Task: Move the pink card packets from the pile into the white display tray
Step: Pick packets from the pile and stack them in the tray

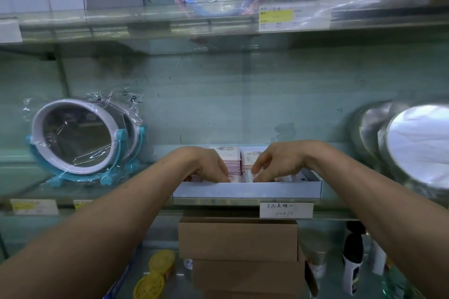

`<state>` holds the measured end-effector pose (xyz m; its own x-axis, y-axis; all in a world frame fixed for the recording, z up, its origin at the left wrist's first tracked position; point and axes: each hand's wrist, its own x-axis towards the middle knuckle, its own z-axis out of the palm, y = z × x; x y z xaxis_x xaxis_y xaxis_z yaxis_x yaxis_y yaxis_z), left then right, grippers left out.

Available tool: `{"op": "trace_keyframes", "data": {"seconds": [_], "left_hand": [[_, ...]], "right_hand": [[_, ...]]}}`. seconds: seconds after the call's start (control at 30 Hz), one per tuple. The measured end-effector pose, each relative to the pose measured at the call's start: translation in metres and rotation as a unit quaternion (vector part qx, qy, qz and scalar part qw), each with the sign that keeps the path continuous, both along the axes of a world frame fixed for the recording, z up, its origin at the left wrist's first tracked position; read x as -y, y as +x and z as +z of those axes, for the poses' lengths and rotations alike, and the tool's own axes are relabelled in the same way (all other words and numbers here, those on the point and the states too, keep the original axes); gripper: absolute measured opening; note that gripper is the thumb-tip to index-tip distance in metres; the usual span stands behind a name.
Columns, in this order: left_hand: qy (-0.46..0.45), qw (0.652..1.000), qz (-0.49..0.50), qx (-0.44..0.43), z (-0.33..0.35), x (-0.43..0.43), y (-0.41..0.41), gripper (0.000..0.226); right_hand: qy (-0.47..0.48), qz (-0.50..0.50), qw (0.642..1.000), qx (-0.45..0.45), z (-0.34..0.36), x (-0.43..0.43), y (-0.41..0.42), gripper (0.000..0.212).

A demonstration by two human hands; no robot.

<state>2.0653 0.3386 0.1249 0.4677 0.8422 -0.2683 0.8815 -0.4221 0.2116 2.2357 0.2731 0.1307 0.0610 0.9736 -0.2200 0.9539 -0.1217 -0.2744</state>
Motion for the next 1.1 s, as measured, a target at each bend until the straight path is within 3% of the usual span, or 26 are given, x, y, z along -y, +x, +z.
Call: {"op": "trace_keyframes", "data": {"seconds": [0.2,0.33,0.4,0.5,0.7,0.87,1.0,1.1], "left_hand": [[0.021,0.999,0.019,-0.044,-0.001,-0.007,0.009,0.050],[0.174,0.985,0.003,0.017,-0.002,-0.006,0.016,0.019],[0.240,0.971,-0.001,0.006,-0.006,-0.006,0.018,0.034],[0.228,0.973,0.004,-0.014,-0.018,-0.009,0.021,0.059],[0.227,0.973,0.012,-0.036,-0.025,-0.012,0.022,0.056],[0.323,0.942,0.010,-0.092,-0.024,-0.004,0.034,0.039],[0.296,0.954,0.015,-0.042,-0.025,-0.003,0.041,0.039],[0.284,0.956,0.016,-0.074,-0.023,0.000,0.041,0.041]], "right_hand": [[0.001,0.001,1.000,0.011,-0.002,0.000,-0.001,0.046],[0.066,0.001,0.998,0.022,-0.002,0.000,0.004,0.051],[0.102,0.004,0.995,0.022,-0.004,-0.002,0.004,0.041],[0.192,-0.001,0.980,0.048,-0.005,-0.007,0.003,0.026],[0.128,-0.014,0.989,0.073,-0.027,-0.016,0.013,0.030],[0.171,0.009,0.981,0.090,-0.023,-0.017,0.011,0.035],[0.132,0.018,0.989,0.066,-0.034,-0.023,0.012,0.026],[0.122,0.023,0.988,0.091,-0.029,-0.020,0.008,0.033]]}}
